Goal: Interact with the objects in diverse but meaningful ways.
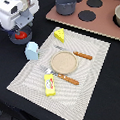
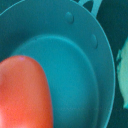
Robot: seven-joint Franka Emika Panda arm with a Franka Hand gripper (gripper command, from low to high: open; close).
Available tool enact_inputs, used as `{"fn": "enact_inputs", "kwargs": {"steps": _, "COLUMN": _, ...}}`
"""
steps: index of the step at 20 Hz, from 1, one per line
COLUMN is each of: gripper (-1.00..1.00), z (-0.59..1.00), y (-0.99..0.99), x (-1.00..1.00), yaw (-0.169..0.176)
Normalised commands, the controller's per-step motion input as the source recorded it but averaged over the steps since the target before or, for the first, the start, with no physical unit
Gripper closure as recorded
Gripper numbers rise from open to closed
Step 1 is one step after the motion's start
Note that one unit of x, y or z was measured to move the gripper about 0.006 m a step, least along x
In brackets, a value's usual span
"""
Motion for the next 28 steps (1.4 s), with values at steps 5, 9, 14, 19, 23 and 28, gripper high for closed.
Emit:
{"fn": "enact_inputs", "kwargs": {"steps": 5, "gripper": -1.0, "z": 0.22, "y": 0.33, "x": 0.0, "yaw": -0.152}}
{"fn": "enact_inputs", "kwargs": {"steps": 9, "gripper": -1.0, "z": 0.14, "y": 0.52, "x": 0.07, "yaw": -0.131}}
{"fn": "enact_inputs", "kwargs": {"steps": 14, "gripper": -1.0, "z": -0.11, "y": 0.31, "x": 0.04, "yaw": -0.013}}
{"fn": "enact_inputs", "kwargs": {"steps": 19, "gripper": -1.0, "z": -0.3, "y": 0.03, "x": -0.06, "yaw": 0.0}}
{"fn": "enact_inputs", "kwargs": {"steps": 23, "gripper": -1.0, "z": -0.35, "y": 0.0, "x": -0.14, "yaw": 0.0}}
{"fn": "enact_inputs", "kwargs": {"steps": 28, "gripper": -1.0, "z": -0.28, "y": 0.0, "x": -0.11, "yaw": 0.0}}
